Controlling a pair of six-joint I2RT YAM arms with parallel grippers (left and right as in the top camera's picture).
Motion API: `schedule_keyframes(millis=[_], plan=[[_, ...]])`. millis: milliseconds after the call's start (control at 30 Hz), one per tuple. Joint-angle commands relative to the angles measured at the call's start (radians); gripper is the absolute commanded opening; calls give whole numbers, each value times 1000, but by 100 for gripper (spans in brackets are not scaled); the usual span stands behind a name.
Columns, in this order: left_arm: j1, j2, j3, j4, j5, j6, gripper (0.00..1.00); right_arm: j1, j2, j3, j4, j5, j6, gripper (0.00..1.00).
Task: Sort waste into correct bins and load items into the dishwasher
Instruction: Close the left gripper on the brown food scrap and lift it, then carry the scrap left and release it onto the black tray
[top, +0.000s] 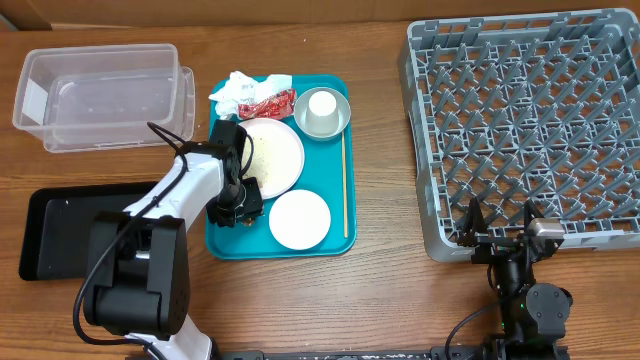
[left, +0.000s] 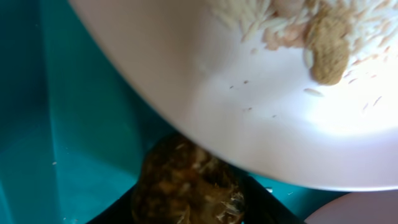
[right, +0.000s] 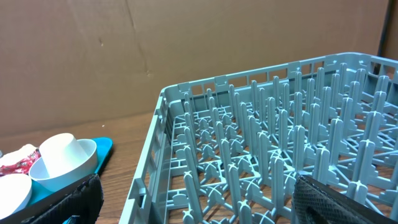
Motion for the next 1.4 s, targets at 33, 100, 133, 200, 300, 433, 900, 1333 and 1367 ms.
schedule_keyframes(millis=[33,100,133,200,300,433,900,1333,1367], plan=[[-1,22,-5,-2,-11,8,43,3,-11,-10,7,13,-3,100],[-1,22,6,-27,-15,8,43,3,-11,-10,7,13,-3,100],[-1,22,14,-43,-22,7,43,3,-11,-10,7,13,-3,100],[0,21,35,-77,-39,6,43,3,-11,-10,7,13,-3,100],[5,21,68,-124,-48,-1,43,3,-11,-10,7,13,-3,100],[26,21,108,-177,-48,-9,41,3,-11,-10,7,13,-3,100],[69,22,106,-129,-52,-7,70,3,-11,-10,7,13,-3,100],[69,22,14,-43,-51,-10,66,3,-11,-10,7,13,-3,100],[69,22,13,-43,-52,-16,64,3,-11,-10,7,13,-3,100]])
